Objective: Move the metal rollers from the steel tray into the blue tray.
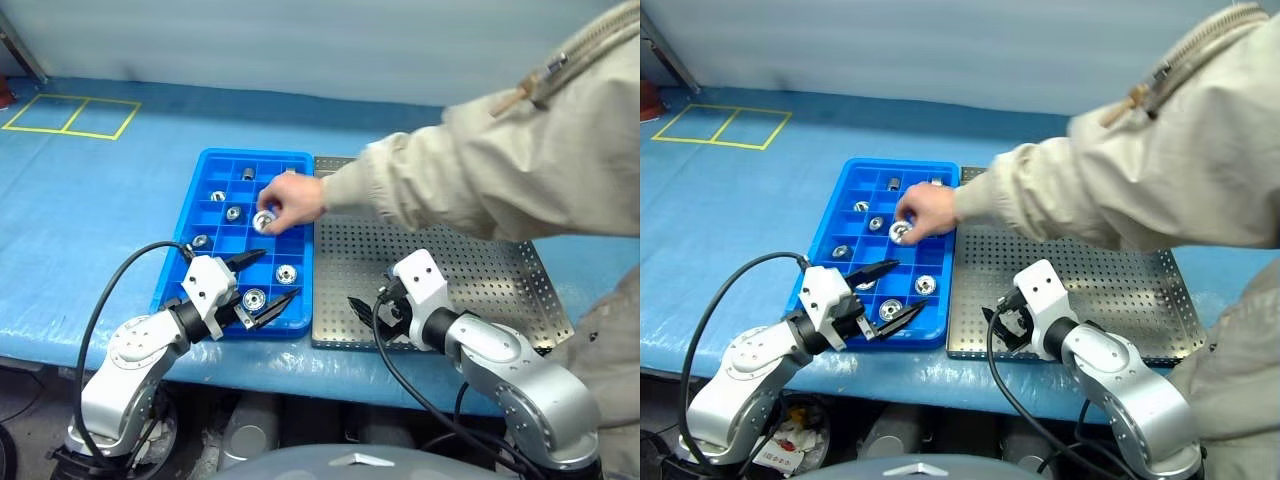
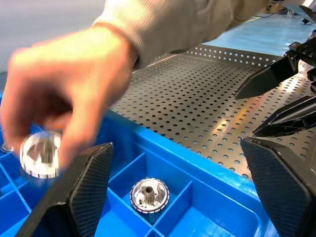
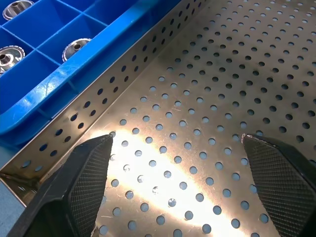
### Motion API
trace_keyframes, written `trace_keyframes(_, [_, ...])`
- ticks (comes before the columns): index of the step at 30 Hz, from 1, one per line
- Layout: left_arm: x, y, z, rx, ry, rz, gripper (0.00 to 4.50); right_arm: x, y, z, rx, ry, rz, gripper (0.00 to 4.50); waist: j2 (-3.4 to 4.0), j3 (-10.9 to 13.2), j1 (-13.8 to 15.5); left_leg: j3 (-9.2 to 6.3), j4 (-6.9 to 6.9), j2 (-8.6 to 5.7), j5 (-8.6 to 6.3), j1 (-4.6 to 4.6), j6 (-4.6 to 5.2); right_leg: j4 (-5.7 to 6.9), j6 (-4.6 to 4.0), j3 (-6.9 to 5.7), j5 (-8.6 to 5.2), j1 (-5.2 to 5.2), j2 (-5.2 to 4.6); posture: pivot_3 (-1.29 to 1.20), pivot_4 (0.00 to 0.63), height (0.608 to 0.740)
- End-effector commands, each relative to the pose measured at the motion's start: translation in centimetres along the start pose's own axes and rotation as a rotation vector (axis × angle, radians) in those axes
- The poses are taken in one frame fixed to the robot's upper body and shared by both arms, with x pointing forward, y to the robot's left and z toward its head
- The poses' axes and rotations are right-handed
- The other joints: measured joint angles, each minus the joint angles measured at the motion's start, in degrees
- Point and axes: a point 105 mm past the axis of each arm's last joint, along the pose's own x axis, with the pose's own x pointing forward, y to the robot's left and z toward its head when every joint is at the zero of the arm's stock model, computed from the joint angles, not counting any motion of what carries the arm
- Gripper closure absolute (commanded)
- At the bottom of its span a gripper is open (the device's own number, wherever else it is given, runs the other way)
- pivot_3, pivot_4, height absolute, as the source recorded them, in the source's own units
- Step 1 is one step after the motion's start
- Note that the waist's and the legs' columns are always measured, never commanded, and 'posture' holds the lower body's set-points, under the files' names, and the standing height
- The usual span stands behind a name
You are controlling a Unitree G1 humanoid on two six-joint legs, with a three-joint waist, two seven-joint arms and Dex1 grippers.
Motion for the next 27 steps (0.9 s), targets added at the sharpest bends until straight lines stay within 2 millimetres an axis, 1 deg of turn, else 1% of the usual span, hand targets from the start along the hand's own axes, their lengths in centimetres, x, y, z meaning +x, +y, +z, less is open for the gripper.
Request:
trace_keyframes(1, [0.2, -0.1, 0.5, 0.010, -0.020, -0.014, 0.00, -0.7, -0.1, 0.9, -0.027, -0.046, -0.021, 0.06, 0.00, 0.0, -0.1, 0.00, 0.00, 0.00, 0.00, 0.00, 0.00, 0.00, 0.00, 0.00, 0.00, 0.00, 0.00, 0.24, 0.150, 0.740])
trace_keyframes(23, [1.0, -0.1, 0.6, 0.021, -0.025, -0.060, 0.00, -1.2, -0.1, 0.5, -0.025, -0.041, -0.043, 0.06, 0.00, 0.0, -1.3, 0.02, 0.00, 0.00, 0.00, 0.03, 0.01, 0.02, 0.00, 0.06, 0.00, 0.00, 0.01, 0.21, 0.150, 0.740])
trace_keyframes(25, [1.1, -0.1, 0.6, 0.023, -0.027, -0.061, 0.00, -1.1, -0.5, 0.7, -0.035, -0.048, -0.071, 0.06, 0.00, 0.0, -1.2, 0.03, 0.01, 0.00, 0.01, 0.03, 0.01, 0.02, 0.00, 0.07, 0.00, 0.00, 0.01, 0.21, 0.150, 0.740])
trace_keyframes(27, [1.4, 0.0, 0.6, 0.042, -0.025, -0.045, 0.00, -0.8, -1.9, 1.2, -0.023, -0.068, -0.150, 0.06, 0.00, 0.0, -1.3, 0.03, 0.01, 0.00, 0.01, 0.03, 0.01, 0.03, 0.00, 0.07, 0.00, 0.00, 0.01, 0.21, 0.150, 0.740])
